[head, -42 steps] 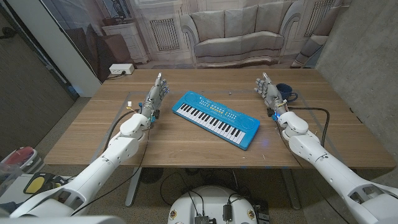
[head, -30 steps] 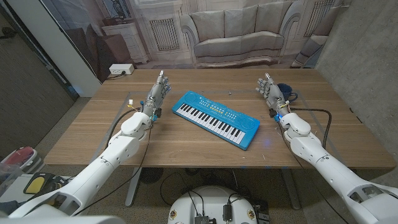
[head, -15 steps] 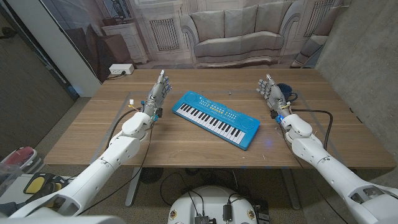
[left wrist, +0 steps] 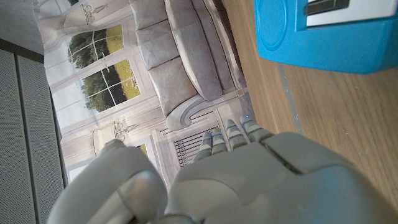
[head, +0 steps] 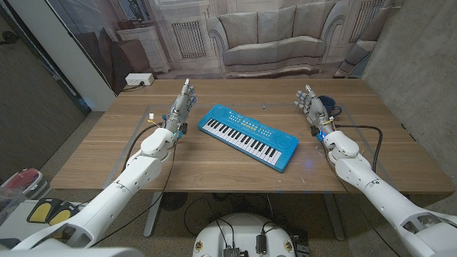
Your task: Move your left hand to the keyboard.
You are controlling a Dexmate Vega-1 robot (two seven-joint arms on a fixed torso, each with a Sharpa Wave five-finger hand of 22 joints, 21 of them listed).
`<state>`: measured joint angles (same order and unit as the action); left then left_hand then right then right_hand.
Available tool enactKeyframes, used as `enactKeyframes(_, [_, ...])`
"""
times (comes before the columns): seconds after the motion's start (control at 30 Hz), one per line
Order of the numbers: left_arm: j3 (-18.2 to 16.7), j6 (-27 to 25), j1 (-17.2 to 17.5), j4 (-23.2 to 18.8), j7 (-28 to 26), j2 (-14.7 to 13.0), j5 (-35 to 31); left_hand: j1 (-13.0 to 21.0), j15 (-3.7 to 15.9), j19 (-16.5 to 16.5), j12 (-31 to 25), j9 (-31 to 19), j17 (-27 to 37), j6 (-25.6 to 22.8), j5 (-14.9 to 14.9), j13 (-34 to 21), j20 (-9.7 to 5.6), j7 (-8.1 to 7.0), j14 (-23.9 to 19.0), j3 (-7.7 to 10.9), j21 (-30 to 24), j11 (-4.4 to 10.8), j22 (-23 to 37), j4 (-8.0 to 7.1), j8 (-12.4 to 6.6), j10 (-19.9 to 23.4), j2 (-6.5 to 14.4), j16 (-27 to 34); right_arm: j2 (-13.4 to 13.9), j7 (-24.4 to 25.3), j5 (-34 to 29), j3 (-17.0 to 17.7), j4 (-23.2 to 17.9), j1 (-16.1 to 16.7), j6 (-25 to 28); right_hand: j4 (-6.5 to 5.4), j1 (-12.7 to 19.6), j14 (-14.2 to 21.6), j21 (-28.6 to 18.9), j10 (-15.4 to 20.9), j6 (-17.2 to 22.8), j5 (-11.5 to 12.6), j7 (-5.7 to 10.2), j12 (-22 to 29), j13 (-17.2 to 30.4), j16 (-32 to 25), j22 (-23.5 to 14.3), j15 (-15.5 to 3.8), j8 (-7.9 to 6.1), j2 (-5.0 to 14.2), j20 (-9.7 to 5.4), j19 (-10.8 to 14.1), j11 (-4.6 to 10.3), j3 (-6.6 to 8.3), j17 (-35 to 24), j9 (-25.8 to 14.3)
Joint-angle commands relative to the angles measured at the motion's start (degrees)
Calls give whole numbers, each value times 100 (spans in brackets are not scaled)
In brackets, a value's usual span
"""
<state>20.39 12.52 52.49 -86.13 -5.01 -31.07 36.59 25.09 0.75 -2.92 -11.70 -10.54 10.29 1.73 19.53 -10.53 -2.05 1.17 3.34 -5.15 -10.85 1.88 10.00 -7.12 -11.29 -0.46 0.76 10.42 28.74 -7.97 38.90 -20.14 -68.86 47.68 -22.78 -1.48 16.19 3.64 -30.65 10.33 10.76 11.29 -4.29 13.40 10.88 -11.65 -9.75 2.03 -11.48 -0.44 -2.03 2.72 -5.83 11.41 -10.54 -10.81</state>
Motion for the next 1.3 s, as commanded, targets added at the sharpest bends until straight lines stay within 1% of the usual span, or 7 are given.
enactKeyframes(0.03, [-51,115,83,-208,-37,-99,-107,31,25,-11,-33,-15,9,-49,50,-24,-131,3,-52,-7,-61,20,25,-2,-48,53,28,61,23,46,-95,-7,-146,86,-123,25,15,52,6,61,50,16,17,30,11,-14,-23,22,-12,21,-139,43,6,36,-26,-6])
enactKeyframes(0.27, [-60,242,157,-314,-24,-111,-159,51,26,4,-43,-15,8,-83,57,-24,-130,4,-76,-6,-66,6,25,7,-57,88,46,65,134,143,-59,43,-447,235,-20,26,13,51,22,61,48,13,20,26,10,-9,-24,22,-9,27,-135,51,11,33,-27,-7])
enactKeyframes(0.47, [-50,341,177,-328,35,-100,-181,77,29,11,-51,-16,7,-120,64,-24,-127,6,-110,-2,-67,3,24,18,-66,120,65,72,116,129,-66,54,-419,247,-106,29,14,60,35,66,50,12,14,25,10,-8,-24,25,-7,32,-132,58,4,32,-28,-7])
enactKeyframes(0.7, [-34,523,174,-306,70,-84,-297,108,36,19,-54,-16,6,-132,70,-24,-127,-1,-137,1,-68,-2,24,33,-64,144,84,74,210,196,-103,58,-583,289,-2,34,19,66,46,70,51,10,10,24,10,-6,-25,18,-5,38,-156,79,5,32,-27,-7])
enactKeyframes(1.07, [-26,858,234,-279,59,-51,-516,160,27,37,-58,-16,4,-179,80,-23,-130,7,-177,3,-71,36,23,59,-71,182,105,75,228,296,-109,73,-710,345,49,38,21,70,70,71,51,8,4,19,9,-1,-25,21,-2,46,-160,90,8,30,-27,-8])
enactKeyframes(1.13, [-19,909,236,-261,90,-48,-534,170,29,39,-61,-16,4,-188,82,-23,-126,5,-182,3,-71,11,22,63,-73,196,108,74,243,321,-144,73,-734,359,34,39,21,72,76,73,52,7,7,19,9,0,-25,25,-2,49,-161,91,6,29,-28,-8])
enactKeyframes(1.3, [-37,1221,258,-129,64,71,-611,248,87,153,-111,-18,3,-415,97,-24,-115,-22,-394,-9,-103,60,21,101,-133,397,132,120,238,380,-171,90,-760,388,-10,40,20,82,89,82,58,5,-4,19,9,-1,-25,28,-2,54,-160,101,9,27,-29,-8])
